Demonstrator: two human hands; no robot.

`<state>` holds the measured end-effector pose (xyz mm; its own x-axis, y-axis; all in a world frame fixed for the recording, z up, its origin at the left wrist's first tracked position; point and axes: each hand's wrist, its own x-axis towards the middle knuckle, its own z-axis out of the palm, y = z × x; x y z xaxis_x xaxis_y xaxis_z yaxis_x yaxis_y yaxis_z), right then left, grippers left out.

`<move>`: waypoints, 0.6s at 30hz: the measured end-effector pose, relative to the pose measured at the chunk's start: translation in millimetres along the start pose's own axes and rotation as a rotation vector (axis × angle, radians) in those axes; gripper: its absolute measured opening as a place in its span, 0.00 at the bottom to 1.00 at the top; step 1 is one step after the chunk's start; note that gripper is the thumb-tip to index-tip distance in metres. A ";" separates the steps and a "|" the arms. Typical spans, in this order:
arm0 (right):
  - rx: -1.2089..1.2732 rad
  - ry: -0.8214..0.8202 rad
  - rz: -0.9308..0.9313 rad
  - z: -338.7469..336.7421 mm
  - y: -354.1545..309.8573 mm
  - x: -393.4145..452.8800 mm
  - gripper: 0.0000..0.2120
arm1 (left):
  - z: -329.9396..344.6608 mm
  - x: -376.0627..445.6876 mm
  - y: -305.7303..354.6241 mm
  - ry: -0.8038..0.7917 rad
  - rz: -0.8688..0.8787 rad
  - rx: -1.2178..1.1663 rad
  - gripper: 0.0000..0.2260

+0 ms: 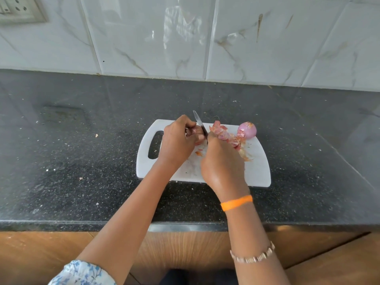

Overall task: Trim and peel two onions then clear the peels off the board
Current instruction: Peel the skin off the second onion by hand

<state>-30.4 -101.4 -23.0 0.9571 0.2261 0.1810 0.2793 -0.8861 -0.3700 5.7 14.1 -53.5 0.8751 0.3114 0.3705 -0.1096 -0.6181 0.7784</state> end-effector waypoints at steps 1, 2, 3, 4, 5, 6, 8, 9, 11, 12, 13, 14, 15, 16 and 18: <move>0.009 -0.008 -0.004 -0.9 0.1 4.6 0.19 | -0.6 0.5 0.5 0.004 -0.006 -0.001 0.08; 0.016 -0.016 -0.011 -1.7 0.7 7.4 0.19 | -0.6 1.1 1.7 0.004 -0.008 -0.001 0.09; 0.019 -0.022 -0.012 -1.5 2.6 6.8 0.20 | 0.0 0.0 3.4 -0.004 -0.007 -0.001 0.09; 0.020 -0.018 -0.008 -1.1 4.8 4.8 0.20 | 1.3 -1.4 5.4 -0.011 -0.002 0.002 0.09; 0.023 -0.008 -0.006 -0.4 6.7 2.9 0.20 | 2.7 -2.3 6.9 -0.013 0.004 0.009 0.09; 0.025 0.000 -0.005 0.8 7.4 1.4 0.20 | 3.6 -3.1 7.8 -0.011 0.006 0.021 0.09; 0.015 0.003 -0.010 1.6 5.7 0.1 0.19 | 3.8 -4.0 8.2 -0.003 -0.004 0.031 0.09; 0.010 0.003 -0.015 1.2 4.4 2.2 0.20 | 3.4 -4.0 7.6 0.002 -0.014 0.024 0.09; -0.001 -0.005 -0.019 1.8 2.2 2.8 0.21 | 2.3 -4.1 6.1 0.018 -0.037 0.012 0.10; -0.011 -0.005 -0.021 3.0 2.0 -0.5 0.22 | 2.5 -4.4 5.8 0.029 -0.046 0.005 0.10; -0.014 0.000 -0.024 4.2 2.6 -4.8 0.23 | 2.6 -4.4 5.7 0.039 -0.052 -0.004 0.10; -0.013 0.002 -0.024 5.1 2.8 -8.8 0.24 | 2.8 -4.7 5.8 0.042 -0.060 -0.009 0.10; -0.011 0.002 -0.018 5.2 2.3 -11.3 0.25 | 3.0 -4.6 6.1 0.038 -0.065 -0.007 0.10; -0.007 0.003 -0.011 5.1 1.5 -10.6 0.25 | 2.9 -4.2 6.1 0.037 -0.073 -0.003 0.10; 0.002 -0.003 0.001 4.1 0.5 -1.3 0.22 | 1.3 -2.6 6.2 0.040 -0.086 -0.004 0.10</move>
<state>-31.2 -100.6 -27.1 0.9576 0.2268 0.1777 0.2787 -0.8856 -0.3715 3.4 8.6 -50.3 0.8620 0.3918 0.3215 -0.0362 -0.5851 0.8101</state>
